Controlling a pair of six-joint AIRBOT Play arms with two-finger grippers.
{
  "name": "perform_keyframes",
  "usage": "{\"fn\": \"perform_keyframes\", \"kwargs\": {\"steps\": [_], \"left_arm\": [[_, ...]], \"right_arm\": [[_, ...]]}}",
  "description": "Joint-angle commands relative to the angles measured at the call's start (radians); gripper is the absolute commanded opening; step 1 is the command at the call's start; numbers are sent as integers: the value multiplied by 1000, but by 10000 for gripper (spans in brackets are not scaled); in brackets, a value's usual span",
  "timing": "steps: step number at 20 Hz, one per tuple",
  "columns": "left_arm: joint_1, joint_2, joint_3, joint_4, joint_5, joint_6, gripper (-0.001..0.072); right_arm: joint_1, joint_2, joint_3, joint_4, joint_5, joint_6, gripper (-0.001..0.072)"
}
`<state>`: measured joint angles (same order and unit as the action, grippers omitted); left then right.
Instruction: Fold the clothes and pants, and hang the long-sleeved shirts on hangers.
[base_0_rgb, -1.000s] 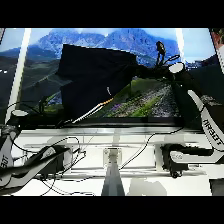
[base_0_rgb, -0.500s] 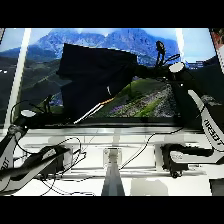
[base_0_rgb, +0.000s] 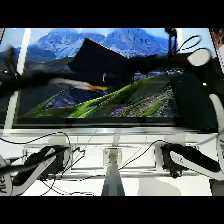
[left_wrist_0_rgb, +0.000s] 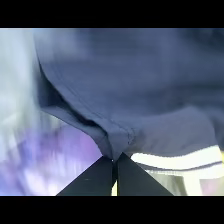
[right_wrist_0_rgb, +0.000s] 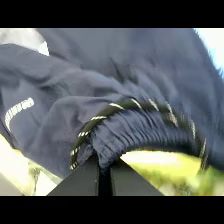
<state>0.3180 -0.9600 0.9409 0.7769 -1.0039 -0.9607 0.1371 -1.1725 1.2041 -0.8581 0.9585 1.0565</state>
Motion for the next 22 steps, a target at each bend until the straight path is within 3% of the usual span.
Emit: {"fn": "perform_keyframes", "kwargs": {"steps": [1,4,11,13,17,18,22], "left_arm": [[7,76,295,0,83,-1,9],[19,186,393,0,264,-21,9],[21,491,394,87,614,-20,7],[21,508,394,117,581,-35,6],[16,341,377,97,199,-94,4],[3,263,353,82,168,-98,5],[-167,-85,299,87,352,-95,4]], "right_arm": [[1,151,87,-2,29,1,32],[1,280,147,66,32,35,32],[1,504,168,478,126,140,31],[1,517,168,483,145,218,31],[1,475,64,309,133,396,31],[1,452,7,293,111,420,31],[1,288,-202,285,-172,420,31]]}}
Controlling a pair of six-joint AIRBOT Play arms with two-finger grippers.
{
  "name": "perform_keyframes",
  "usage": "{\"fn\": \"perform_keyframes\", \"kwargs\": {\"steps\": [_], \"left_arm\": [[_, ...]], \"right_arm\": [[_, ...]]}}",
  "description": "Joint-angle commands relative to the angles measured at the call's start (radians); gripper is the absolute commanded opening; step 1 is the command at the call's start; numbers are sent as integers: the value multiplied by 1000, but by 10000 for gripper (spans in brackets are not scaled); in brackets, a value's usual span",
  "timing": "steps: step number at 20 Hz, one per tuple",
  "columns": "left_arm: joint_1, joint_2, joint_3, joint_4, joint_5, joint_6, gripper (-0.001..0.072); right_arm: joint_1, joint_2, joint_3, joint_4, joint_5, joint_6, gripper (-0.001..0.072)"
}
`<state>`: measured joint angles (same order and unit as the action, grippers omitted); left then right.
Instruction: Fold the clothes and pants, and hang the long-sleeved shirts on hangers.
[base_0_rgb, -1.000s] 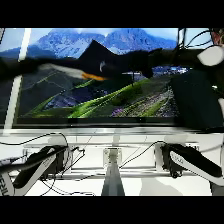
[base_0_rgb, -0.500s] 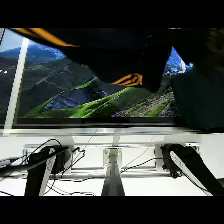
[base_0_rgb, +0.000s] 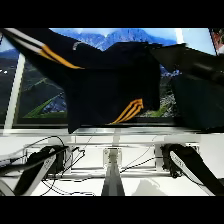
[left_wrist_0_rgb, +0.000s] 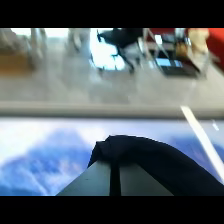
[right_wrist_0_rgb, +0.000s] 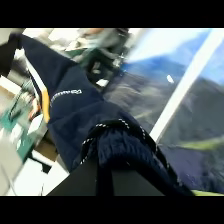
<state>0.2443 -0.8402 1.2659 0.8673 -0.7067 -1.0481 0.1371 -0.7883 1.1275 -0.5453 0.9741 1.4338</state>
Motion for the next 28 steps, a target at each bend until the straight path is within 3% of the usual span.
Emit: {"fn": "perform_keyframes", "kwargs": {"steps": [1,4,7,11,16,18,22,24,28], "left_arm": [[-150,-295,-26,-3,131,-7,4],[-265,-462,-24,-4,285,-11,4],[-281,-483,-25,1,206,-11,5],[-256,-422,-25,104,-177,-45,5],[-261,-380,-27,147,-750,-130,5],[-272,-380,-53,146,-859,-161,6],[-333,-380,-159,142,-871,-187,6],[-391,-380,-240,126,-798,-187,6],[-524,-400,-399,37,-611,-187,8]], "right_arm": [[0,-154,-150,-35,-270,42,31],[0,-341,-152,-38,-479,39,31],[-1,-454,-151,-105,-578,39,31],[-61,-471,-136,-247,-489,39,31],[-243,-471,-19,-443,-127,38,31],[-308,-471,19,-535,35,38,31],[-381,-485,23,-669,380,-63,31],[-379,-509,20,-725,500,-98,31],[-379,-549,-14,-755,576,-200,31]]}}
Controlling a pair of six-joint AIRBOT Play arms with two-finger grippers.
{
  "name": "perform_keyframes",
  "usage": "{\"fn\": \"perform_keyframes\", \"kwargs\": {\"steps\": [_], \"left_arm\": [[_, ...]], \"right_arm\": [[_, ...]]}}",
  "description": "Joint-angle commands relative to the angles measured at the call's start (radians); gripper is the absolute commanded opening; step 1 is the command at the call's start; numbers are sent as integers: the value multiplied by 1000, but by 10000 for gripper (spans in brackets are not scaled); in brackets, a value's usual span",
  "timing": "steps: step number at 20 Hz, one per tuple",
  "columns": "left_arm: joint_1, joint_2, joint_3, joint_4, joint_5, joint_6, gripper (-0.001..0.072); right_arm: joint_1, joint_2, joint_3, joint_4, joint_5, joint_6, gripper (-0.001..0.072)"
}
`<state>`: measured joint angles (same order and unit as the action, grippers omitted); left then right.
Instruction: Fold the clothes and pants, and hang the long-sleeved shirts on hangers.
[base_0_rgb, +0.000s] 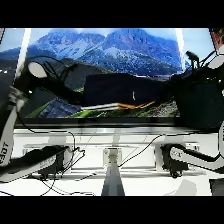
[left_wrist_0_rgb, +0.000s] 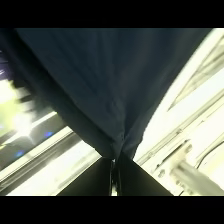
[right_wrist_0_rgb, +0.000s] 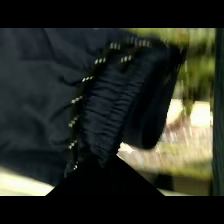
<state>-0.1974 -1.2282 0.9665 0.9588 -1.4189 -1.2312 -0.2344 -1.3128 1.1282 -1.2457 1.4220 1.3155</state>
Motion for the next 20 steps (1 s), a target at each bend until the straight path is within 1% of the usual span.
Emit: {"fn": "perform_keyframes", "kwargs": {"steps": [1,2,3,4,5,7,10,12,14,16,18,20], "left_arm": [[-110,-26,-119,-54,119,-3,9],[-127,-43,-126,-54,121,-4,42],[-131,-58,-126,-55,122,-3,253],[-130,-66,-125,-55,122,-4,549],[-114,-66,-124,-54,121,-3,668],[-58,-63,-108,-53,100,-3,668],[92,-45,-57,-43,88,-2,659],[201,-43,-38,-44,127,7,647],[271,-68,-43,-43,194,16,648],[269,-128,-44,-65,197,99,648],[236,-206,-44,-180,209,180,648],[191,-284,-43,-274,282,246,648]], "right_arm": [[-8,-33,-20,-69,139,-106,32],[-8,-37,-20,-77,136,-106,65],[-8,-36,-19,-80,130,-106,277],[-8,-36,-19,-81,129,-106,546],[-8,-36,-19,-83,129,-106,680],[-8,-36,-19,-97,129,-106,680],[-8,-36,-19,-98,126,-106,680],[-8,-36,-19,-98,108,-106,679],[-8,-36,-19,-92,69,-105,679],[-8,-36,-19,-79,47,-101,679],[-8,-36,-19,-68,44,-100,679],[-8,-36,-19,-67,45,-94,678]]}}
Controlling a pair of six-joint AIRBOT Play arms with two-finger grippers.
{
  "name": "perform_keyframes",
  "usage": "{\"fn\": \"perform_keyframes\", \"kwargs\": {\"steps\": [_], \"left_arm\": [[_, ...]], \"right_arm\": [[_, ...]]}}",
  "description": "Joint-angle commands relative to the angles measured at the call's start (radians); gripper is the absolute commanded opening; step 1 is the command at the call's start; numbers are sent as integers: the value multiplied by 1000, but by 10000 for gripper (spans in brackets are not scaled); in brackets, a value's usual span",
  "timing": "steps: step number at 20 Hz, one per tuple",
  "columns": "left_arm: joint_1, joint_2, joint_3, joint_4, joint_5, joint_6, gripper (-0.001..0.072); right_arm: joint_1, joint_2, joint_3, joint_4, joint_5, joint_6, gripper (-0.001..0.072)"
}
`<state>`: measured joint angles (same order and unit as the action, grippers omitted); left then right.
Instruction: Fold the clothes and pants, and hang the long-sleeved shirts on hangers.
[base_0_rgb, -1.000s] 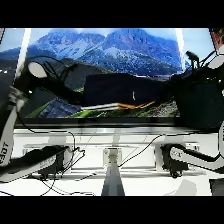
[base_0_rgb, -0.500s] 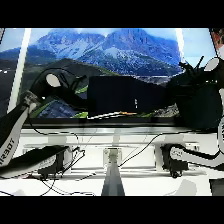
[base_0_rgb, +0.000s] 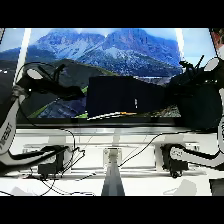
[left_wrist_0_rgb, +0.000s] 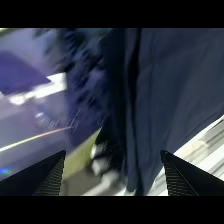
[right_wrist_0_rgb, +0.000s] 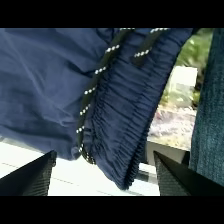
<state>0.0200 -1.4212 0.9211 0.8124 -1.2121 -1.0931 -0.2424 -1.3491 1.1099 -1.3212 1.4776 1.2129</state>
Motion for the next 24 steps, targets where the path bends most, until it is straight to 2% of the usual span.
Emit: {"fn": "perform_keyframes", "kwargs": {"steps": [1,4,5,6,7,8,11,13,15,18,20,24], "left_arm": [[-51,-120,2,-150,116,130,648],[-136,-164,2,-144,200,134,638],[-162,-166,2,-110,228,133,605],[-184,-166,3,-73,245,132,410],[-194,-165,5,-52,238,132,57],[-195,-164,11,-42,220,132,8],[-138,-144,78,53,123,81,7],[-71,-94,132,196,72,25,7],[3,-28,152,281,50,23,7],[88,24,152,319,14,32,8],[116,25,152,328,14,35,7],[115,25,152,328,14,35,7]], "right_arm": [[0,0,0,9,-10,8,678],[0,1,0,9,-9,8,678],[0,1,0,10,-9,8,678],[0,1,0,12,-13,8,678],[0,1,0,20,-15,8,678],[0,1,0,43,-14,8,678],[0,1,-1,112,-39,8,678],[0,0,-2,114,-84,8,679],[8,0,-15,133,-147,8,689],[80,0,-82,214,-292,11,695],[150,-20,-126,259,-380,72,695],[226,-124,-131,371,-436,133,695]]}}
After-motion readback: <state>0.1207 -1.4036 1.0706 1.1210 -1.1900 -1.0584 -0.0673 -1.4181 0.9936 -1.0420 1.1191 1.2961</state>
